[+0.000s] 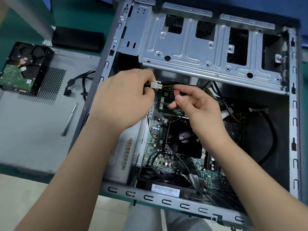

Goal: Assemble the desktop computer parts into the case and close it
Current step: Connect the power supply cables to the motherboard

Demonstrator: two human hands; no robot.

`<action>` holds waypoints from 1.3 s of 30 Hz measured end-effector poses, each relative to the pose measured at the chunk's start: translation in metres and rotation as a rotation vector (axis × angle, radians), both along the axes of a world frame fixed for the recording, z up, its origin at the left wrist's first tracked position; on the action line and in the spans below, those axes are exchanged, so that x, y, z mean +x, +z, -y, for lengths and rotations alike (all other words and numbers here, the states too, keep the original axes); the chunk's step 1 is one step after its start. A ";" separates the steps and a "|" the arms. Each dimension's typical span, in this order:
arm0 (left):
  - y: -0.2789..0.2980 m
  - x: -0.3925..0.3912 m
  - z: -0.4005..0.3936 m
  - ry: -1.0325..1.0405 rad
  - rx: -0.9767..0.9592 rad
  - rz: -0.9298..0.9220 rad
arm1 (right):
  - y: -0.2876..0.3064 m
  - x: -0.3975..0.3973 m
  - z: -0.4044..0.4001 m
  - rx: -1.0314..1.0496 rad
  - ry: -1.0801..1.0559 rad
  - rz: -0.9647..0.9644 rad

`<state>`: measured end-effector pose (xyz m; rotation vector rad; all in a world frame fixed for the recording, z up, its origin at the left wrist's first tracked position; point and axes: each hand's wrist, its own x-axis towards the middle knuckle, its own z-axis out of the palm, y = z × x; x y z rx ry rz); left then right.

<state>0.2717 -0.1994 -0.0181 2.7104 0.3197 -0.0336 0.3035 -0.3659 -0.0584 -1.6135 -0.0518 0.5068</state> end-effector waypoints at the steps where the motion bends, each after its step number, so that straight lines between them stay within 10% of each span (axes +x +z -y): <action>1: 0.000 0.000 0.000 -0.001 0.002 0.001 | 0.001 0.001 0.001 0.055 -0.010 -0.055; 12: 0.001 -0.001 0.001 0.015 -0.004 0.002 | 0.013 0.011 0.016 0.307 -0.060 -0.222; 23: 0.000 0.000 0.001 0.023 0.006 0.014 | -0.002 0.002 0.007 -0.445 0.167 0.788; 33: 0.001 0.000 0.002 0.033 0.017 0.021 | 0.019 0.015 -0.013 0.034 -0.014 -0.066; 39: 0.000 -0.001 0.002 0.037 0.015 0.025 | 0.005 0.003 -0.013 -0.126 0.065 0.207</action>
